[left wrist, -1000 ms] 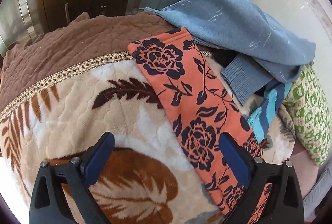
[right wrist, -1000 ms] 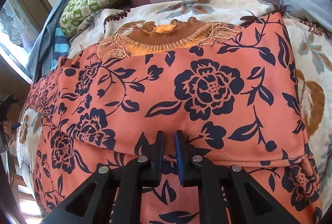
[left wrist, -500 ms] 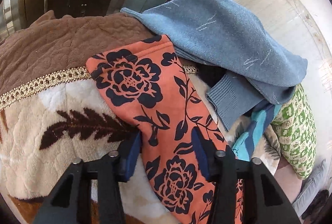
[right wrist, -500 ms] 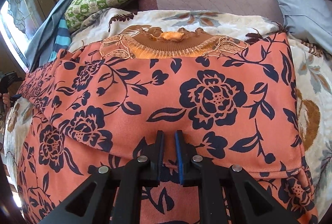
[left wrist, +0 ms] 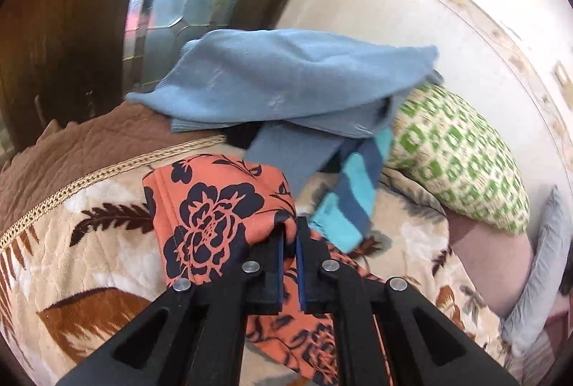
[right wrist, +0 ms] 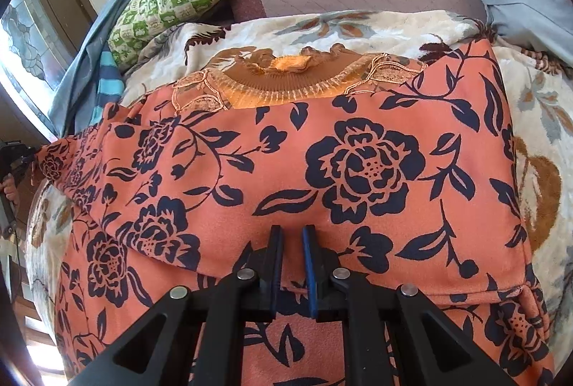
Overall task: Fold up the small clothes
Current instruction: 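Fold the held sleeve across the shirt front and open the left tool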
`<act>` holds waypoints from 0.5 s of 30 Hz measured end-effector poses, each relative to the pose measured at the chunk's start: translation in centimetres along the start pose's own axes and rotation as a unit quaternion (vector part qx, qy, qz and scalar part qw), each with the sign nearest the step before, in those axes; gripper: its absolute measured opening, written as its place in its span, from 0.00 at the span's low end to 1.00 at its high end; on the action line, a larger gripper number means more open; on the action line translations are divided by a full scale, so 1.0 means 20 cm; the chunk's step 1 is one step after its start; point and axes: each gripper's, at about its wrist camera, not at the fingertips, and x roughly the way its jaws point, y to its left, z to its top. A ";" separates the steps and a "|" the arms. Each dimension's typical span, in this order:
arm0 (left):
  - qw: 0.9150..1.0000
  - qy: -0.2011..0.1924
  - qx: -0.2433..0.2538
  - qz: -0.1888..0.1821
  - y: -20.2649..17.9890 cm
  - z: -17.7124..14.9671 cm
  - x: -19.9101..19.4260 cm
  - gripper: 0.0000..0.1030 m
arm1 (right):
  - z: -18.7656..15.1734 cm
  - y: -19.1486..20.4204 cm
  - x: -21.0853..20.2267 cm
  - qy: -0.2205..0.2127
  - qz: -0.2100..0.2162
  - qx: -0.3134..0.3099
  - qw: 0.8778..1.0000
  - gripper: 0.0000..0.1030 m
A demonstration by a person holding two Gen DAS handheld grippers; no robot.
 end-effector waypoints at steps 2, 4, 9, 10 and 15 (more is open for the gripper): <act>0.998 0.001 0.051 -0.034 -0.20 -0.08 -0.11 0.05 | 0.02 -0.03 -0.04 -0.013 0.014 0.015 1.000 0.13; 0.992 0.006 0.104 -0.068 -0.42 -0.17 -0.18 0.05 | 0.04 -0.06 -0.10 -0.028 0.027 0.030 0.999 0.13; 0.963 0.047 0.215 -0.157 -0.95 -0.51 -0.23 0.05 | 0.09 -0.19 -0.24 -0.059 0.031 0.073 0.995 0.13; 0.954 0.063 0.237 -0.172 -1.06 -0.61 -0.22 0.05 | 0.09 -0.23 -0.26 -0.064 0.033 0.087 0.994 0.13; 0.909 0.151 0.326 -0.211 -1.51 -1.24 -0.13 0.05 | 0.10 -0.45 -0.37 -0.084 0.056 0.160 0.982 0.13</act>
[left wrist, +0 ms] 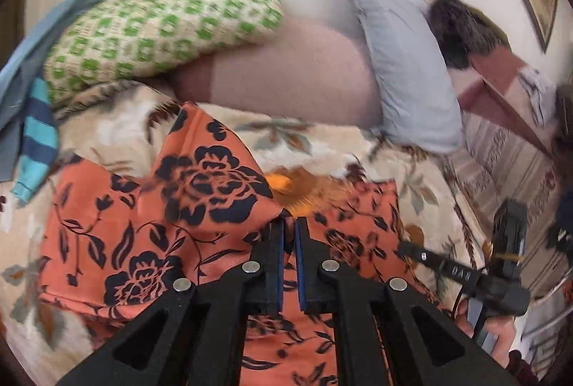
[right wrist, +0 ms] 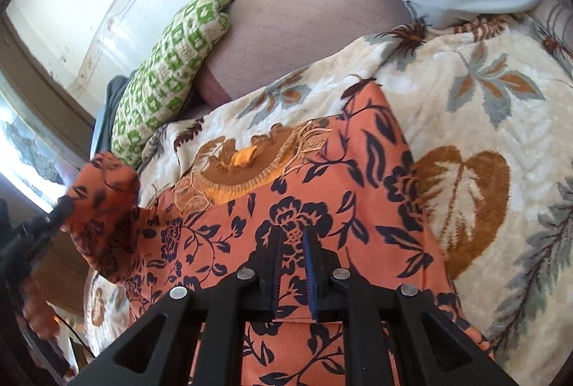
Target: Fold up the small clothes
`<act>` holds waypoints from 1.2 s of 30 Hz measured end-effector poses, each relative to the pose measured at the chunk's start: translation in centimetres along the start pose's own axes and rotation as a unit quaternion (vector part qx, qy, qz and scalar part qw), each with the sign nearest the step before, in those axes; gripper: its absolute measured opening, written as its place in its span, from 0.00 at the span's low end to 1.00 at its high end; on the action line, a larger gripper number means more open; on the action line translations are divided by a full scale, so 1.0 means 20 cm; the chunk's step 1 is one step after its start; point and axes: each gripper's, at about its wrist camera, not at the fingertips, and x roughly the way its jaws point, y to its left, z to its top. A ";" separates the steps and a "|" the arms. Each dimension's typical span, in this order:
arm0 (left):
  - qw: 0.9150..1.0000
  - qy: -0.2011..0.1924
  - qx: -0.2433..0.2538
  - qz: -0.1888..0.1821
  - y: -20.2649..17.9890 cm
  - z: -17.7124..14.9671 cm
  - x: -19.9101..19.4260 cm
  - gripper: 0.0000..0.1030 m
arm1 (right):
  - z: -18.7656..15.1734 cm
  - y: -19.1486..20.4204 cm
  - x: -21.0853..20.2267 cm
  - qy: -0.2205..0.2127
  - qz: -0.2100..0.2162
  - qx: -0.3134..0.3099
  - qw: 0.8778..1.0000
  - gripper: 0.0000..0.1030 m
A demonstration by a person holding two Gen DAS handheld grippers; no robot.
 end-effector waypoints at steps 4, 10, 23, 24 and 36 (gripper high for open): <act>0.989 0.138 0.062 0.006 -0.30 -0.28 0.41 0.29 | 0.06 -0.12 -0.03 0.004 0.016 0.040 0.999 0.13; 0.979 0.109 0.167 0.033 -0.49 -0.42 0.28 0.51 | 0.07 -0.16 -0.04 0.012 0.054 0.069 0.996 0.63; 0.969 0.021 0.029 0.244 0.43 -0.21 -0.32 0.76 | -0.07 -0.12 0.31 0.116 0.079 0.106 0.984 0.56; 0.967 0.029 0.010 0.252 0.50 -0.22 -0.32 0.76 | -0.08 -0.12 0.34 0.119 0.085 0.110 0.983 0.53; 0.958 0.082 -0.046 0.271 0.64 -0.32 -0.20 0.76 | -0.04 0.12 0.04 -0.010 0.028 -0.021 0.999 0.11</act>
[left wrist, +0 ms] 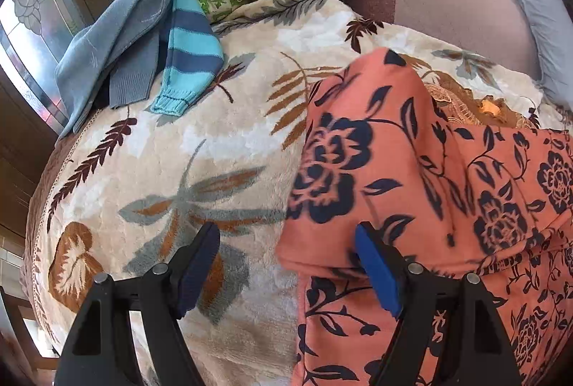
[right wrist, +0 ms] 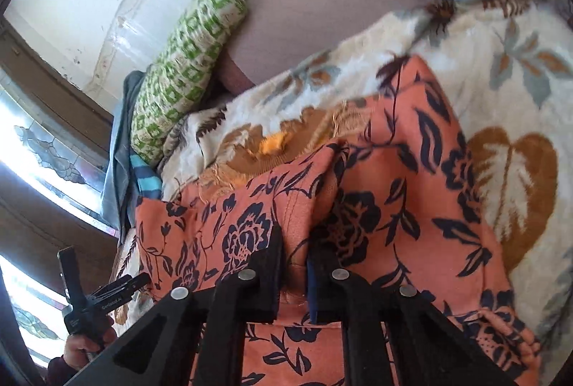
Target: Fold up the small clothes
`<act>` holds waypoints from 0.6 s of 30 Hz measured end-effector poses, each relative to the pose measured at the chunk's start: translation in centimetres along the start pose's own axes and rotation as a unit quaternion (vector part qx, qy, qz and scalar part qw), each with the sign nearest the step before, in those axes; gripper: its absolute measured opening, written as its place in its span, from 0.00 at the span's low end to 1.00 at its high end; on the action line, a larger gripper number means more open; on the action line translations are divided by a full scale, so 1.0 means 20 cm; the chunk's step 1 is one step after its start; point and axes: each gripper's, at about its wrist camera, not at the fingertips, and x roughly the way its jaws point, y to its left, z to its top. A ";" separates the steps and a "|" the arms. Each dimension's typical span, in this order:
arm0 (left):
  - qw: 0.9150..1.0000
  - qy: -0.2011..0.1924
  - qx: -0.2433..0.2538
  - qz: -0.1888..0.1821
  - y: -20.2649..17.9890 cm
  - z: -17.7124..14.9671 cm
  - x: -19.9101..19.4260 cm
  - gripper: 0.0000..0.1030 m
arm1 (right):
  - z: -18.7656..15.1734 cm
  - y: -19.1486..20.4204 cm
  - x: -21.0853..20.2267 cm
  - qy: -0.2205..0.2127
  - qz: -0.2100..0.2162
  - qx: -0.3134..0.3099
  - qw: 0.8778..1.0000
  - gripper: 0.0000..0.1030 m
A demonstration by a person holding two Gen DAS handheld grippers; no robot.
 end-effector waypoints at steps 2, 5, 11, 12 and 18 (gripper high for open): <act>1.000 -0.010 0.010 -0.002 -0.04 0.02 -0.02 0.76 | 0.03 -0.08 -0.06 -0.024 -0.048 0.001 0.999 0.11; 1.000 -0.018 0.014 -0.001 -0.12 0.06 0.00 0.76 | 0.02 -0.23 0.09 0.078 -0.045 0.033 0.995 0.11; 1.000 -0.028 0.004 -0.008 -0.31 0.23 0.06 0.76 | 0.00 -0.32 0.18 0.130 -0.063 0.081 0.986 0.15; 1.000 -0.016 0.012 -0.004 -0.34 0.25 0.11 0.76 | 0.02 -0.35 0.15 0.118 -0.055 0.095 0.987 0.15; 0.998 0.019 0.047 0.032 -0.41 0.18 0.29 0.78 | 0.11 -0.37 -0.11 -0.022 -0.058 0.103 0.993 0.22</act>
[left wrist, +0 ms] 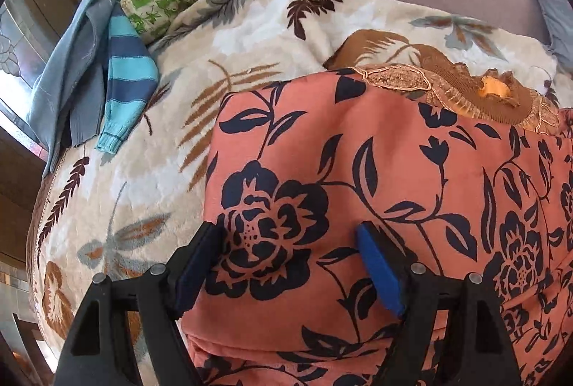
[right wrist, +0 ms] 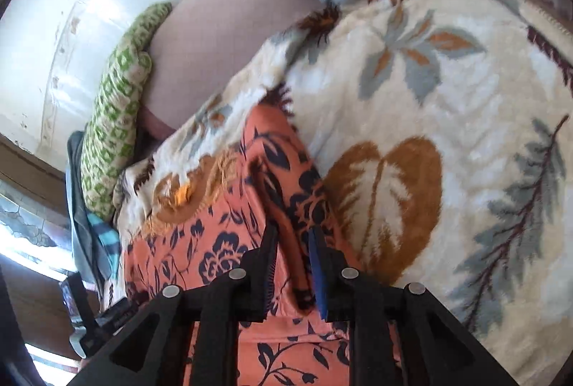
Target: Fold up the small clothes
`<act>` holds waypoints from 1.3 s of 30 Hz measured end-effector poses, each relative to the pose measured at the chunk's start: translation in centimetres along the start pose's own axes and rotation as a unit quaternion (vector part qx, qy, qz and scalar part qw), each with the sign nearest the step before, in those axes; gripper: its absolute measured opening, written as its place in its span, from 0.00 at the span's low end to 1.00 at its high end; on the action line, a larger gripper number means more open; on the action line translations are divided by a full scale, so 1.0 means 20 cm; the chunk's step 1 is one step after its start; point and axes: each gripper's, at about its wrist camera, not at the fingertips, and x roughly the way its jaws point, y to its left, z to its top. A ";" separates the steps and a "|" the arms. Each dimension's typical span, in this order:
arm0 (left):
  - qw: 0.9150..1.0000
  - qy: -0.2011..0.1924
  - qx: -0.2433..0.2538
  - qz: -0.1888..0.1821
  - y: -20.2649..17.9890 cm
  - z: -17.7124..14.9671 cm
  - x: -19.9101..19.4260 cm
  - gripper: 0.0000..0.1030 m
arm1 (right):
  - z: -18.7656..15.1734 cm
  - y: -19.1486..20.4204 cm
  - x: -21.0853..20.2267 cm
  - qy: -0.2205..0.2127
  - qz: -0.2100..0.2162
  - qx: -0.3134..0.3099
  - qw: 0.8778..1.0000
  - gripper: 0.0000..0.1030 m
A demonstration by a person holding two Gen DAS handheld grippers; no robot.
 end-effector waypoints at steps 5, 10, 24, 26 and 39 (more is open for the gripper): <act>1.000 -0.003 -0.007 -0.020 0.04 -0.01 -0.07 0.78 | -0.10 0.17 0.21 0.103 0.071 -0.048 0.991 0.21; 1.000 0.013 0.009 -0.010 0.05 -0.05 -0.03 0.78 | -0.14 0.00 0.38 0.179 0.043 0.034 0.982 0.13; 1.000 -0.007 -0.022 -0.006 0.04 0.22 0.01 0.78 | 0.03 0.03 0.23 0.026 0.106 0.019 0.994 0.18; 0.999 0.020 -0.043 -0.005 0.04 0.24 0.11 0.78 | 0.06 -0.02 0.24 0.010 0.136 0.041 0.990 0.18; 0.998 -0.012 -0.066 -0.008 0.17 0.07 -0.01 0.85 | 0.20 -0.13 0.26 0.003 0.126 0.105 0.986 0.21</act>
